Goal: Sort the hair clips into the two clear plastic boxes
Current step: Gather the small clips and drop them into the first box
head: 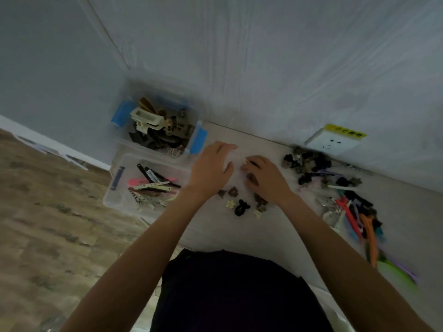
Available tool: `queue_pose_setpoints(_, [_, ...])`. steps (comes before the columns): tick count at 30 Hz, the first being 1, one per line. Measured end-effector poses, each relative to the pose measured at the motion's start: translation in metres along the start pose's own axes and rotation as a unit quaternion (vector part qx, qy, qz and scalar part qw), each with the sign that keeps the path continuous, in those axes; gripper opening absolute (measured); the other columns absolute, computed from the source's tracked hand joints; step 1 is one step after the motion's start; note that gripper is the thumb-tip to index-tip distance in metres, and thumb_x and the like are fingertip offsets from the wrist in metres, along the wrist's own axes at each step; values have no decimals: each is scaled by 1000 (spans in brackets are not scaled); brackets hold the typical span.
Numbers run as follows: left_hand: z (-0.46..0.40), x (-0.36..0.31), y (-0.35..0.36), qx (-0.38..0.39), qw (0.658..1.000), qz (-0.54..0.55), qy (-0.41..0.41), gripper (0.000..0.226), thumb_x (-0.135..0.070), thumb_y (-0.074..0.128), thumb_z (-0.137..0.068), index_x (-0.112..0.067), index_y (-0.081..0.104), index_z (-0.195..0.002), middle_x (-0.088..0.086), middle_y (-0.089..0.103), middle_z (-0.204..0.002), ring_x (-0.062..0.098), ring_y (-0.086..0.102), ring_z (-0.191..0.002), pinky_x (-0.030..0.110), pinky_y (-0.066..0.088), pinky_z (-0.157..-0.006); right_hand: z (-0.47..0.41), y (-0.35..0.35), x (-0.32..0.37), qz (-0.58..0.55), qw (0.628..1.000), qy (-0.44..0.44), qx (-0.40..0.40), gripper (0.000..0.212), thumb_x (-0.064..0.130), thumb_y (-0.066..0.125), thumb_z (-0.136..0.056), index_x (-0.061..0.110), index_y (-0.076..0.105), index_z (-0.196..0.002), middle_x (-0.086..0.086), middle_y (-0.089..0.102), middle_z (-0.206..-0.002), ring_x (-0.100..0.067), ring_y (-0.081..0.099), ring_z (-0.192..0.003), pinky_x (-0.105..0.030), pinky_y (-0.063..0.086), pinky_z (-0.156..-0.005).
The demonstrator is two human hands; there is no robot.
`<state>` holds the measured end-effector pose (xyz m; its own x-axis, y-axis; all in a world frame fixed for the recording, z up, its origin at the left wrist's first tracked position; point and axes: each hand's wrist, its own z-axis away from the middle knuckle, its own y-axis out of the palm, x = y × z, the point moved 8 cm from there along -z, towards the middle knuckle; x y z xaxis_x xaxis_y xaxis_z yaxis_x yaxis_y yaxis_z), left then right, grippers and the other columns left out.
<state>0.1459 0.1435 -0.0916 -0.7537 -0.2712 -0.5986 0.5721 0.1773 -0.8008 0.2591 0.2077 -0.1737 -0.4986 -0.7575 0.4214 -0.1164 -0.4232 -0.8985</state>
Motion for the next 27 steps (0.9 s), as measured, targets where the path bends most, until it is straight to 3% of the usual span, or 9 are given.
queue_pose_setpoints(4, [11, 8, 60, 223, 959, -150, -88, 81, -42, 59, -82, -19, 15, -146, 10, 20, -151, 32, 24, -133, 41, 30, -105, 40, -5, -12, -4, 999, 35, 13, 41, 23, 64, -80, 16, 59, -120, -14, 51, -135, -40, 45, -123, -50, 36, -103])
queue_pose_setpoints(7, [29, 11, 71, 253, 944, -192, -94, 101, -60, 65, -71, -23, 8, -146, 10, 15, -152, 33, 21, -134, 43, 28, -105, 68, -25, -22, -36, 993, 95, -54, 39, 23, 61, -85, 17, 55, -123, -13, 49, -135, -35, 43, -123, -42, 32, -105])
queue_pose_setpoints(10, [51, 20, 79, 269, 944, -154, -117, 109, -67, 67, -63, -27, 9, -146, 11, 14, -149, 35, 20, -132, 45, 33, -102, 107, -35, -31, -68, 975, 194, -90, 47, 28, 63, -84, 18, 48, -128, -14, 47, -127, -32, 44, -116, -36, 36, -96])
queue_pose_setpoints(13, [58, 22, 83, 247, 957, -88, -125, 104, -63, 71, -63, -25, 18, -144, 12, 19, -141, 33, 25, -125, 41, 36, -98, 132, -22, -28, -112, 953, 279, -37, 66, 38, 67, -79, 23, 36, -135, -11, 38, -130, -29, 45, -113, -37, 44, -86])
queue_pose_setpoints(18, [62, 9, 96, 207, 974, -23, -87, 83, -47, 77, -65, -20, 39, -134, 11, 36, -127, 28, 43, -108, 35, 40, -94, 121, 7, 1, -162, 943, 288, 33, 80, 40, 71, -73, 22, 26, -137, -10, 38, -124, -32, 55, -97, -39, 47, -77])
queue_pose_setpoints(21, [64, 5, 100, 185, 980, 14, -75, 70, -34, 80, -67, -15, 49, -127, 12, 44, -123, 27, 51, -106, 31, 42, -91, 111, 18, 14, -143, 946, 290, 18, 77, 36, 68, -77, 17, 25, -138, -13, 39, -125, -33, 53, -100, -37, 46, -77])
queue_pose_setpoints(27, [65, 3, 97, 169, 982, 39, -69, 57, -24, 77, -72, -18, 54, -124, 9, 51, -122, 22, 54, -107, 18, 33, -81, 106, 15, 14, -139, 948, 288, -3, 51, 39, 62, -82, 18, 42, -125, -15, 47, -111, -36, 56, -88, -38, 46, -73])
